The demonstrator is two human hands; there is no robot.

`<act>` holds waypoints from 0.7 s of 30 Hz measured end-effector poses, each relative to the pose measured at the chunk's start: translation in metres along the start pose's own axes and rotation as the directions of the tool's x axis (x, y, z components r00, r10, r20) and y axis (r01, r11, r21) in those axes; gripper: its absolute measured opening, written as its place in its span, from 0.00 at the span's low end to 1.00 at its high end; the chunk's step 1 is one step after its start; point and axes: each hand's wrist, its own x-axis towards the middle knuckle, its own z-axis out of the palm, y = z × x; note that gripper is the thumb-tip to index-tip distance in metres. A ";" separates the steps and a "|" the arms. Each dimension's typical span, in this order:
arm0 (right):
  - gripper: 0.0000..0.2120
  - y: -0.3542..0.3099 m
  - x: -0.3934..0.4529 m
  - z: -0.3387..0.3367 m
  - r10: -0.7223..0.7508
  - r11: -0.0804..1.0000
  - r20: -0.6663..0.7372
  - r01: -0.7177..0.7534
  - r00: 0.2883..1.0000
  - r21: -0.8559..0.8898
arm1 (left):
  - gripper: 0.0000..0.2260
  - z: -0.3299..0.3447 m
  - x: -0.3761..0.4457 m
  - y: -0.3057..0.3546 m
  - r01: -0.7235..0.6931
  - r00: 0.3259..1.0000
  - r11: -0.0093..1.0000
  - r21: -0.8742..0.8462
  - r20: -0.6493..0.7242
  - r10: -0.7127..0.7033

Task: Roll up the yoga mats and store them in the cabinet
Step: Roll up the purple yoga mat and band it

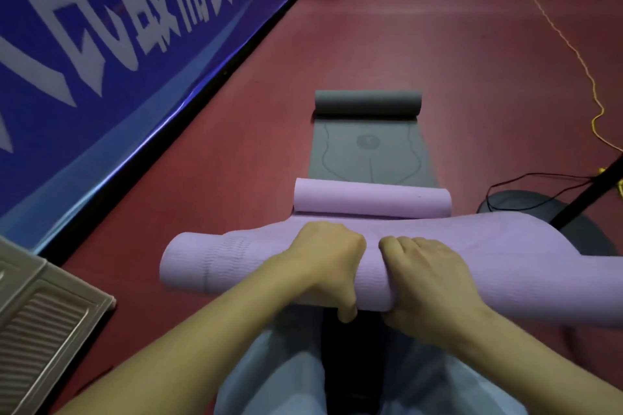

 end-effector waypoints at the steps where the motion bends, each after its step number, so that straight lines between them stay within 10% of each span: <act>1: 0.31 0.003 0.008 -0.011 0.013 1.000 0.109 -0.014 0.994 0.004 | 0.27 -0.001 0.001 -0.001 0.013 1.000 1.000 -0.023 0.016 -0.012; 7: 0.34 0.030 0.057 -0.037 -0.019 0.974 0.508 -0.098 0.861 0.203 | 0.39 0.009 0.008 -0.005 0.077 0.995 0.995 -0.069 -0.063 -0.082; 14: 0.34 0.013 0.025 0.000 -0.014 1.000 -0.001 0.014 1.000 0.008 | 0.31 -0.002 0.033 -0.022 0.044 0.998 0.997 -0.064 0.047 -0.041; 21: 0.35 0.042 0.081 -0.033 -0.040 0.974 0.499 -0.078 0.866 0.213 | 0.44 0.006 0.029 -0.017 0.083 0.993 0.995 -0.061 -0.080 -0.087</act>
